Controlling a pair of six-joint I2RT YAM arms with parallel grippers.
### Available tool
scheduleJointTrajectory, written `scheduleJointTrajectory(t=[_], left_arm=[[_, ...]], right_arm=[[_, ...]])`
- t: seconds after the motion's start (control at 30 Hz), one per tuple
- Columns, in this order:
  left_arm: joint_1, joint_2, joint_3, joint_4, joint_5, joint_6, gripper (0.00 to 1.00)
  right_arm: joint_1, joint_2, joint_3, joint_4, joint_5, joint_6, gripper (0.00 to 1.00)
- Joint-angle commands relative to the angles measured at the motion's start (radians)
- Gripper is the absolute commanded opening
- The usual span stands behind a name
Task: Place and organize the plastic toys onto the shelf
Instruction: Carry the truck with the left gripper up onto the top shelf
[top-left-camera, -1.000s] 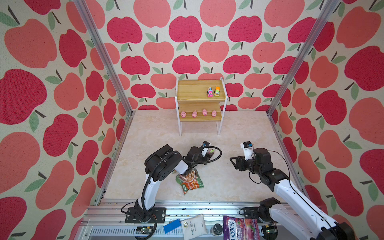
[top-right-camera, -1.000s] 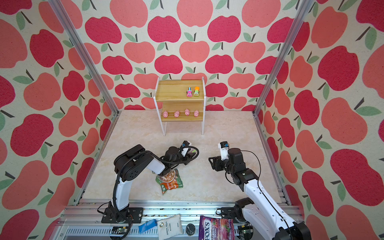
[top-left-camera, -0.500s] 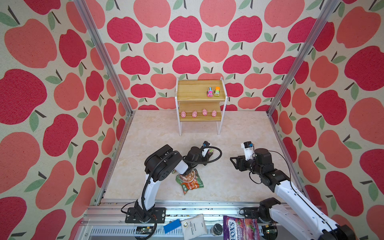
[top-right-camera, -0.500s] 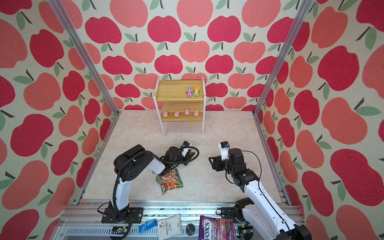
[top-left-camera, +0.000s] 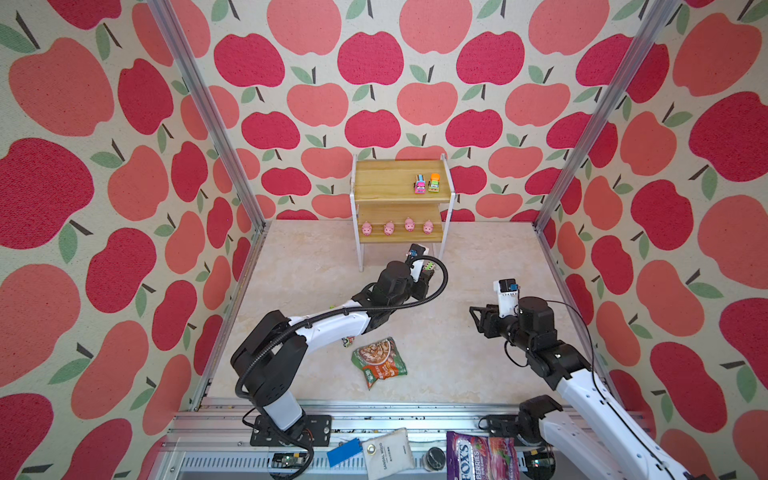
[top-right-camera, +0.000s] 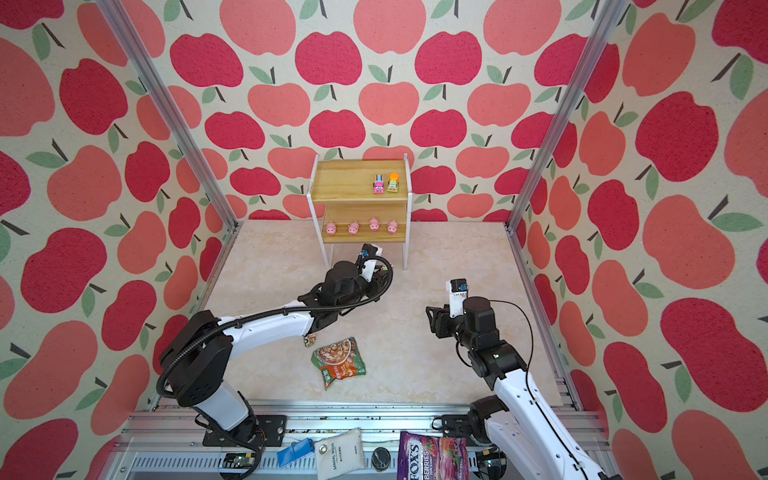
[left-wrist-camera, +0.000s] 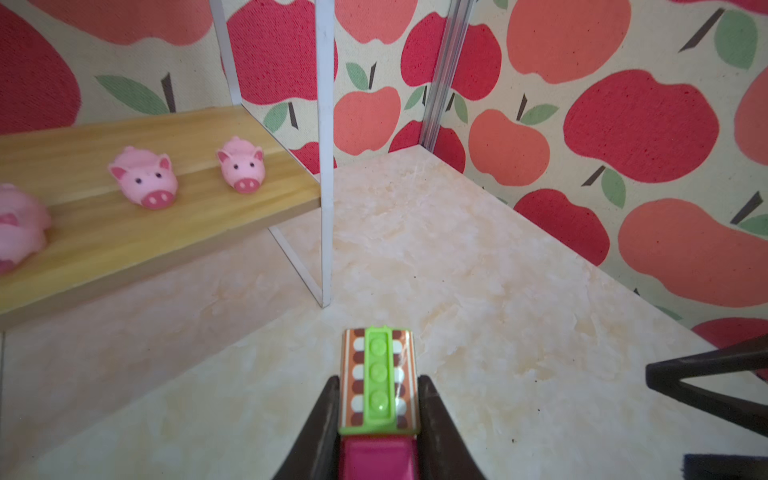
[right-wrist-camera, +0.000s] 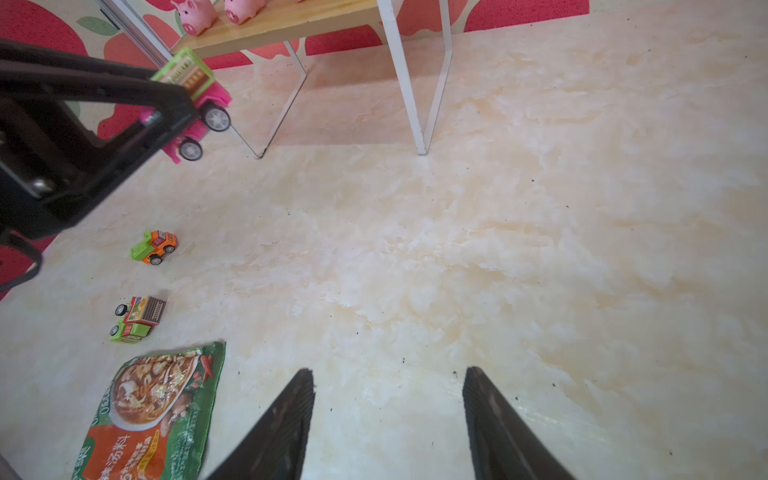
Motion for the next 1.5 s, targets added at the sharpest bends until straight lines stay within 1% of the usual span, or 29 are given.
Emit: scheduleJointTrajectory(t=[0.0,0.13,0.23,0.33,0.43,0.63,0.73,0.97,1.07,1.17,1.27,1.47], left_arm=[[-0.018,-0.074,0.099,-0.327,-0.074,-0.055,0.29],[-0.027,-0.142,0.243,-0.516,-0.118,-0.062,0.29],[-0.022,-0.152,0.374,-0.638,-0.144,-0.056,0.29],[0.001,-0.126,0.519,-0.734,-0.153,-0.058,0.3],[0.029,-0.073,0.669,-0.816,-0.181,-0.05,0.3],[0.113,0.081,0.957,-0.958,-0.152,-0.066,0.3],[0.148,0.18,1.119,-1.027,-0.138,-0.068,0.3],[0.215,0.423,1.479,-1.159,-0.134,-0.075,0.3],[0.231,0.517,1.607,-1.193,-0.148,-0.079,0.3],[0.244,0.579,1.672,-1.199,-0.165,-0.09,0.3],[0.247,0.6,1.667,-1.164,-0.186,-0.093,0.3],[0.249,0.635,1.667,-1.099,-0.209,-0.105,0.3]], right_arm=[[0.001,0.004,0.068,-0.032,0.072,-0.04,0.61],[0.001,0.029,0.119,-0.034,0.098,-0.078,0.6],[0.0,0.047,0.154,-0.033,0.112,-0.102,0.6],[0.0,0.064,0.2,-0.036,0.116,-0.119,0.6],[0.002,0.073,0.24,-0.019,0.088,-0.128,0.6],[0.019,0.105,0.34,0.016,0.023,-0.155,0.6],[0.042,0.125,0.394,0.035,0.002,-0.177,0.6],[0.108,0.171,0.515,0.017,0.015,-0.235,0.6],[0.122,0.187,0.544,0.006,0.005,-0.265,0.6],[0.135,0.193,0.565,0.002,0.001,-0.302,0.6],[0.142,0.19,0.572,0.006,0.001,-0.33,0.6],[0.146,0.187,0.572,0.01,-0.01,-0.341,0.61]])
